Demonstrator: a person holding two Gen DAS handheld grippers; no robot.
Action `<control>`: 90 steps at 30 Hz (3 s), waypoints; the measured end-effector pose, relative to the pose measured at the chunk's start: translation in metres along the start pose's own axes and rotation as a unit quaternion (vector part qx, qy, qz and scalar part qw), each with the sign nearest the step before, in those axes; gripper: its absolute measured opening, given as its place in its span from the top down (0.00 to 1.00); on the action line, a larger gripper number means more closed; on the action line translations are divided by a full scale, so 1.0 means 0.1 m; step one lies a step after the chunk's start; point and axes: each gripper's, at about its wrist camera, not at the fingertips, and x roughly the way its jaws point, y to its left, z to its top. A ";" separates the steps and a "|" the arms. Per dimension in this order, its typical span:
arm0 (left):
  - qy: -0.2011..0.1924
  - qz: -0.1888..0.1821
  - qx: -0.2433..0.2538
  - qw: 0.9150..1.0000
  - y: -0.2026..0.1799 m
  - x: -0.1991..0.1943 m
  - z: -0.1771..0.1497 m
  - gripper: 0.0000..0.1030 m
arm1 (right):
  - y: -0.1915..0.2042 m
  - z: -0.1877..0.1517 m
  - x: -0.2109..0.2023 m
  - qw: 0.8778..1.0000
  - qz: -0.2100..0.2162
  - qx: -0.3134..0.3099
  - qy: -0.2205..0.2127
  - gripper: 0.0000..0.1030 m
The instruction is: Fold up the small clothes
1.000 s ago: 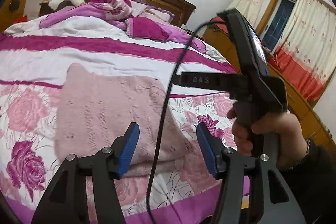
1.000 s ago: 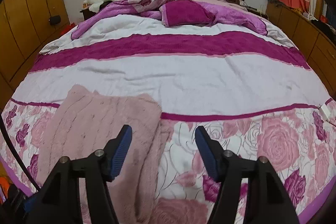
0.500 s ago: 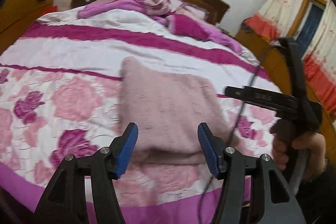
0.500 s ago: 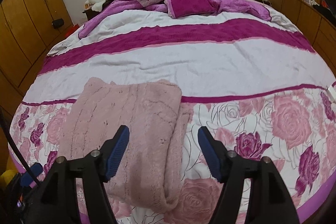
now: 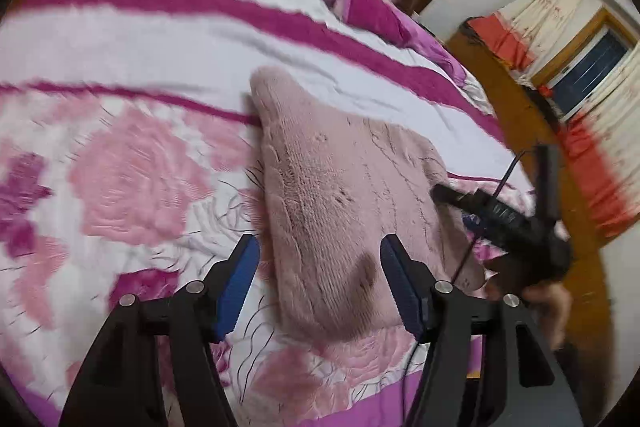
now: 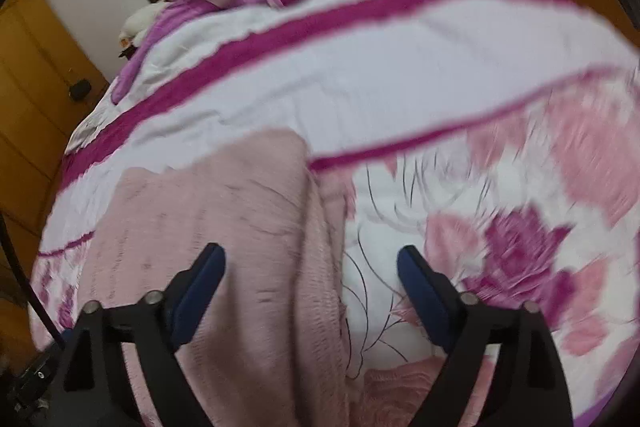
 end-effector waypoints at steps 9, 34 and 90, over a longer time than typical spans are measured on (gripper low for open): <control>0.078 -0.164 -0.096 0.979 0.39 0.67 -0.04 0.47 | -0.40 -0.17 0.34 0.978 0.177 0.084 0.064 0.06; 0.068 -0.064 -0.037 0.995 0.15 0.57 -0.01 0.82 | 0.09 -0.23 0.43 0.951 0.295 0.057 0.079 0.66; -0.006 0.117 0.041 0.992 0.04 -0.99 -0.65 0.58 | 0.55 -0.87 -0.81 0.997 0.049 -0.036 0.041 0.28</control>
